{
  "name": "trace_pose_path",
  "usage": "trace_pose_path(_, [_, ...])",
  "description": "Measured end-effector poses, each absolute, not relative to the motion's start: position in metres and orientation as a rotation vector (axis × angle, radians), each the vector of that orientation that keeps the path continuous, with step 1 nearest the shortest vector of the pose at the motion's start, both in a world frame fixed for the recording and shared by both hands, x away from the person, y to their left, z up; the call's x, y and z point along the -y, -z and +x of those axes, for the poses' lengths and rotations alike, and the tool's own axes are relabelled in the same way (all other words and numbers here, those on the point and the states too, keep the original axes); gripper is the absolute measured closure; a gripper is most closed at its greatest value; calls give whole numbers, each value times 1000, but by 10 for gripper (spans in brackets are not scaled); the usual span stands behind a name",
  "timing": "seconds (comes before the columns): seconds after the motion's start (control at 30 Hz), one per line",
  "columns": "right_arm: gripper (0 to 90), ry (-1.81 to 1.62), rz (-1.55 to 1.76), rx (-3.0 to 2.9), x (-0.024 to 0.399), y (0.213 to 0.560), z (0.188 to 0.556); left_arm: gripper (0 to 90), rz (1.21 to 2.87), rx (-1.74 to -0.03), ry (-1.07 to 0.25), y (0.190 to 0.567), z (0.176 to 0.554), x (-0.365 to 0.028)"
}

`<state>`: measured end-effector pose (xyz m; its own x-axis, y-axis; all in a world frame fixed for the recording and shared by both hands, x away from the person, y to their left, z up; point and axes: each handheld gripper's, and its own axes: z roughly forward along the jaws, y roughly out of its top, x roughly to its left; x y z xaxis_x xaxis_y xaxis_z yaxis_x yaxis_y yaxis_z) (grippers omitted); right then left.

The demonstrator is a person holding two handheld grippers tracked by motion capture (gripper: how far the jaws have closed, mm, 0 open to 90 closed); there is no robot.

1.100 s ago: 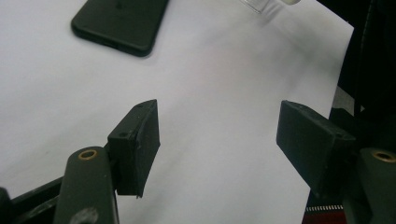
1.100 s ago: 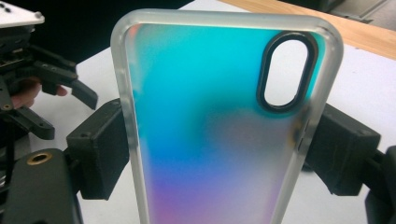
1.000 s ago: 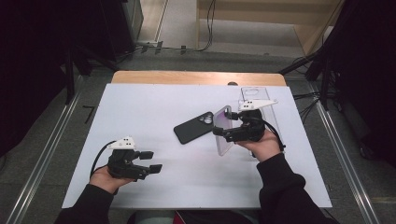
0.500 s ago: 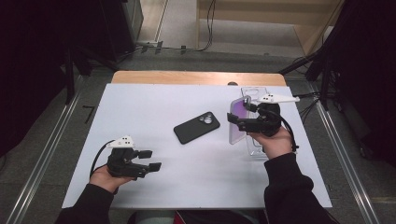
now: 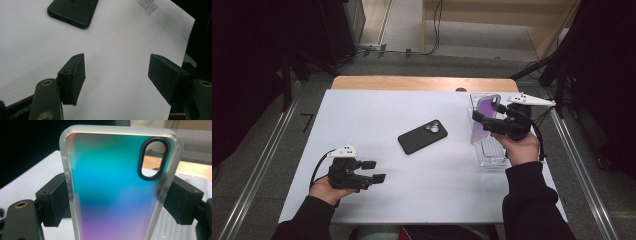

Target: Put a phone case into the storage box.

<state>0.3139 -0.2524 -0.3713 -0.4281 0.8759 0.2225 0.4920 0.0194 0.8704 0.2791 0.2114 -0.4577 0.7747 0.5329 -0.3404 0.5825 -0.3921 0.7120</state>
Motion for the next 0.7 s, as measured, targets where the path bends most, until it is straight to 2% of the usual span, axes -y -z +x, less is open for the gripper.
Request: trace_pose_path(0.7, [146,-1178,1510,-1787,274,375,372,309,2063,-848,69,459,279,-214])
